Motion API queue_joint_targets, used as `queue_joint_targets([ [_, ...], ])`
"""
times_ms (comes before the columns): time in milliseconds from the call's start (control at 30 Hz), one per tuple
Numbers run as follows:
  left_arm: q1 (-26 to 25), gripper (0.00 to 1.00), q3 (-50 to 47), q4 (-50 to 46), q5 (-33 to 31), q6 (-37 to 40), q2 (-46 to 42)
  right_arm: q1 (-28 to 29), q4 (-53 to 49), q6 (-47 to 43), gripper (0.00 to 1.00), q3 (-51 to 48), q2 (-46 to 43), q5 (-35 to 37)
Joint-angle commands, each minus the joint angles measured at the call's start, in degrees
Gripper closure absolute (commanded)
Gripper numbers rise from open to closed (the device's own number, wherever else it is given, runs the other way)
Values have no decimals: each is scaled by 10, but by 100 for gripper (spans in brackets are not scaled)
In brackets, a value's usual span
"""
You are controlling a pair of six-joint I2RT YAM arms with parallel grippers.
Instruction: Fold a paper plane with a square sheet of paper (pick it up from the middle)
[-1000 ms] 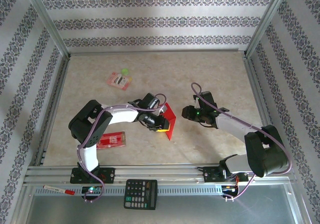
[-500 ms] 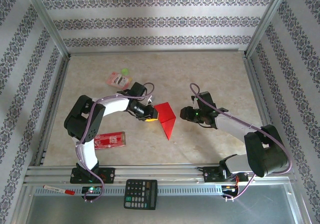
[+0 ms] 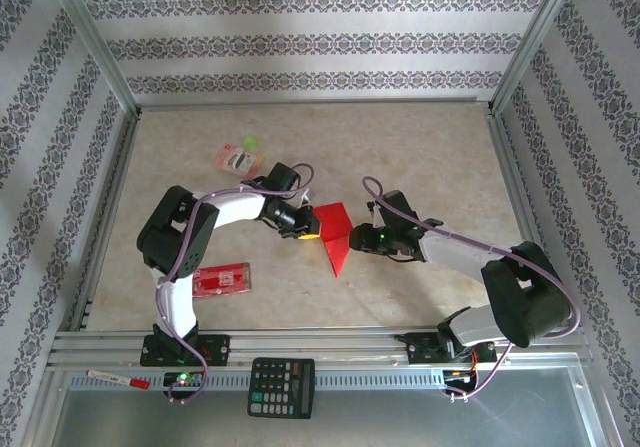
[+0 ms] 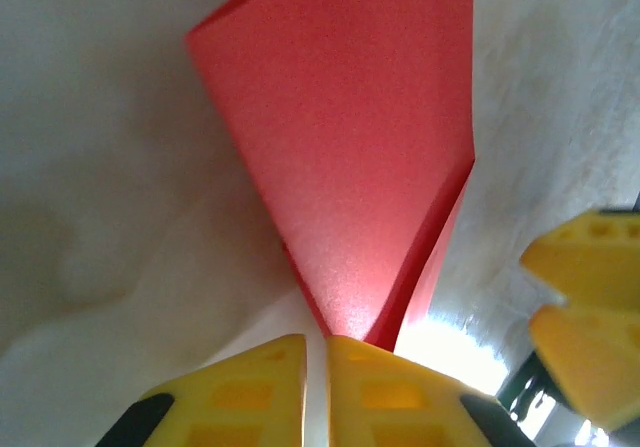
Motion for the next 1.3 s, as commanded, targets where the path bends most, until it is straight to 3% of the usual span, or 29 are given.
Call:
queue_joint_targets([
  [0,3,89,66,-13,12,21,40,5,9,18,60,-18,-19,6],
  [167,5,87,191,-81,7,56,124,7,5,23,60,-20,-40,21],
  [267,7,81,217,-94,-14,57,116,0,-4,16,60,-18,-49,38],
  [367,7,76,150,-55,-60,32,41,-28,-15,5,59,-14,-55,38],
  [500,-14,74,24,28,-66,-20,-60,-69,-25,-14,58,-9,-64,33],
  [633,-51,82,-25,84,-24,-66,-72,-106,-28,-25,58,13,-51,32],
  [767,-72,90,-2,116,8,-85,-21,-119,-35,-33,57,36,-42,22],
  [1033,-65,95,61,52,4,-35,62,-120,-41,-36,57,32,-44,4],
  [1267,-49,95,-1,20,18,4,43,-121,-82,-60,56,54,-37,-21],
])
